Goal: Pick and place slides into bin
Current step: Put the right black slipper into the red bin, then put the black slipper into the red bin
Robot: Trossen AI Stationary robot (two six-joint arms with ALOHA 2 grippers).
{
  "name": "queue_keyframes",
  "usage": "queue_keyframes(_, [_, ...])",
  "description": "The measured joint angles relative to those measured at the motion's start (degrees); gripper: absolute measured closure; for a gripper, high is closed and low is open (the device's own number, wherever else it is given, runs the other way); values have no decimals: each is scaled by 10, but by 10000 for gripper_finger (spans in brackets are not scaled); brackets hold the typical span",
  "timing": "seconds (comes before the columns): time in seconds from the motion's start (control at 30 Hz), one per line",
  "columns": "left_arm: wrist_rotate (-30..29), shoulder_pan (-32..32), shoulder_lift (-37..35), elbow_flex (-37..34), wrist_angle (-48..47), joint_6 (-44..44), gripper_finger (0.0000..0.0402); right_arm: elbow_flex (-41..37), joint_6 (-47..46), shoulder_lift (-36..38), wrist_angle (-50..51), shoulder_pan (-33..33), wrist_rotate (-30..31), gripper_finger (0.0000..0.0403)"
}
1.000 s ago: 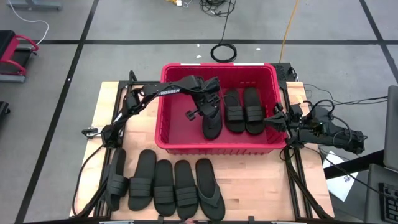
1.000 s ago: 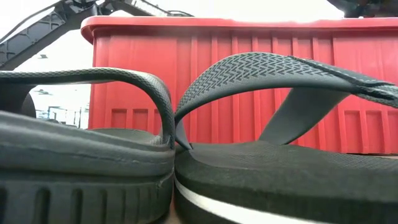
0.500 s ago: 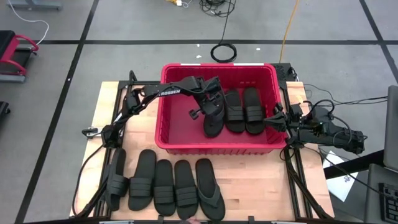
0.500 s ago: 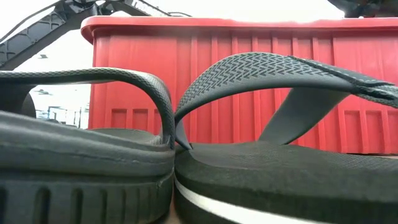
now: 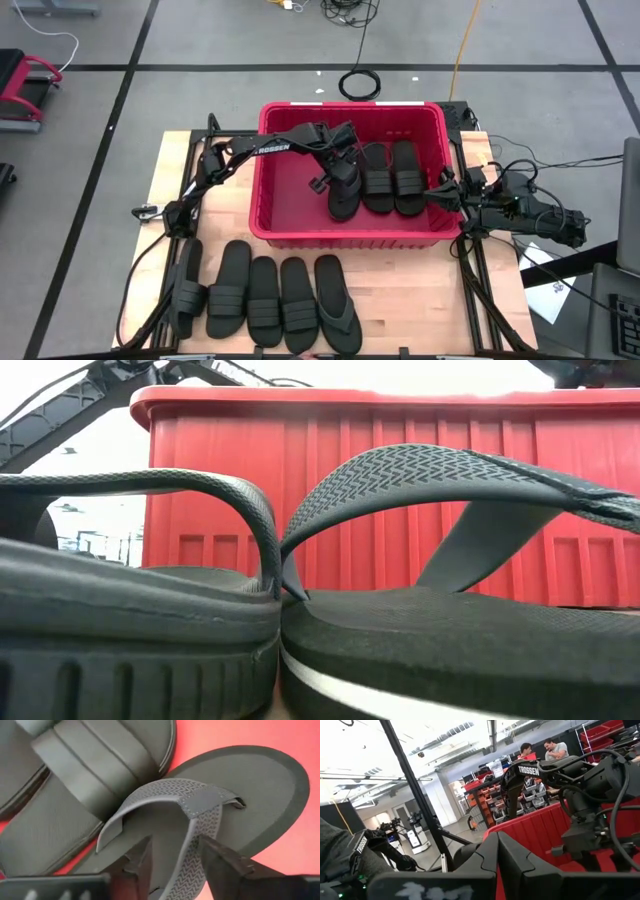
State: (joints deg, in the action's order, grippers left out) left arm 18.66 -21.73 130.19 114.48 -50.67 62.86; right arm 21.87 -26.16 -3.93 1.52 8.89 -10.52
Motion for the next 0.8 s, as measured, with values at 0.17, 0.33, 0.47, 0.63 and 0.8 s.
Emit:
queue_keyframes(0.17, [-6,1,-6,0,2,-10,214,0,-2,0,0,0,-1,403])
queue_keyframes(0.33, [-8,4,-14,0,-1,-5,200,0,-1,0,0,0,-2,403])
queue_keyframes(0.47, [-20,11,-23,2,-13,-27,200,0,0,0,0,0,-2,403])
queue_keyframes(0.63, [-77,38,-74,7,-52,-32,203,0,0,0,1,0,-1,403])
queue_keyframes(0.8, [-108,58,-204,9,-62,-46,253,0,-1,0,0,0,-1,403])
